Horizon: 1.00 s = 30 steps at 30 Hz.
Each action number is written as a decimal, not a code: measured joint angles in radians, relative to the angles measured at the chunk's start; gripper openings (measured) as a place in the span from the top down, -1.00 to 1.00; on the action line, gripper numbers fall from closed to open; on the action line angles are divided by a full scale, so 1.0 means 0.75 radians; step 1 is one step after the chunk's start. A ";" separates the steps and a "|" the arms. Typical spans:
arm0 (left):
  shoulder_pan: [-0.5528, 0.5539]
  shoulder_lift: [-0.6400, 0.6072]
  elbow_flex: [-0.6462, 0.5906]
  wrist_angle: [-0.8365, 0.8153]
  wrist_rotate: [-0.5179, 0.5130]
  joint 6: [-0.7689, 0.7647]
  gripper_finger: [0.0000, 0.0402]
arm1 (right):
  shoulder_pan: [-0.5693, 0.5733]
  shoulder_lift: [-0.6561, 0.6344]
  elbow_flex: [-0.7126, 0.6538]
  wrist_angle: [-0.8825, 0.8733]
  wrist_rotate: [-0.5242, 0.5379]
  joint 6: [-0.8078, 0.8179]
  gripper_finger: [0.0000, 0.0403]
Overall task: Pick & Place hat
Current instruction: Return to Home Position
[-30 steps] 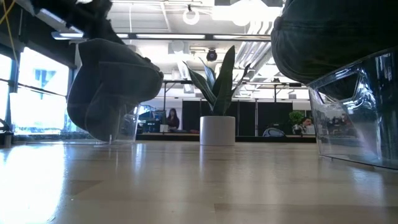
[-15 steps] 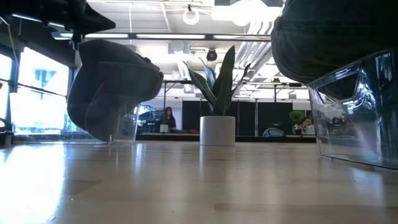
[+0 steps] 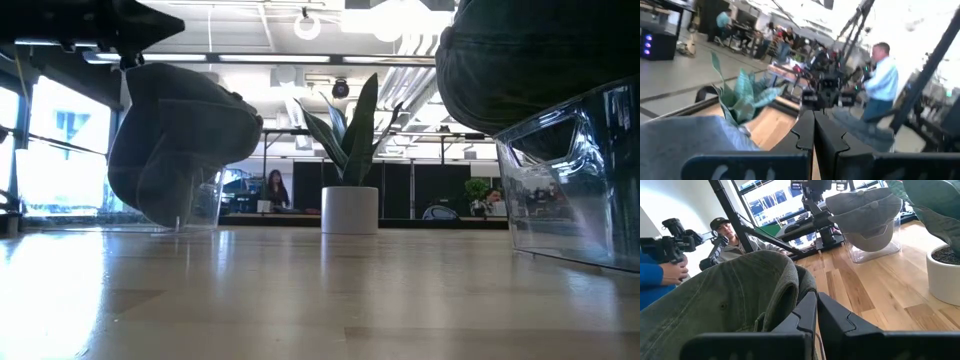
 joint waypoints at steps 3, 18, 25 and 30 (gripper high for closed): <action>-0.020 0.001 0.000 -0.040 0.016 0.091 1.00 | 0.000 0.000 0.000 0.000 0.000 0.000 0.94; -0.051 -0.280 -0.360 0.311 0.105 0.125 1.00 | 0.000 0.000 -0.001 0.003 0.000 0.000 0.94; -0.051 -0.345 -0.361 0.144 0.139 0.196 1.00 | 0.000 0.009 -0.001 0.004 -0.004 0.000 0.94; -0.051 -0.344 -0.362 -0.058 0.137 0.203 1.00 | 0.000 0.007 -0.001 0.004 -0.004 0.000 0.94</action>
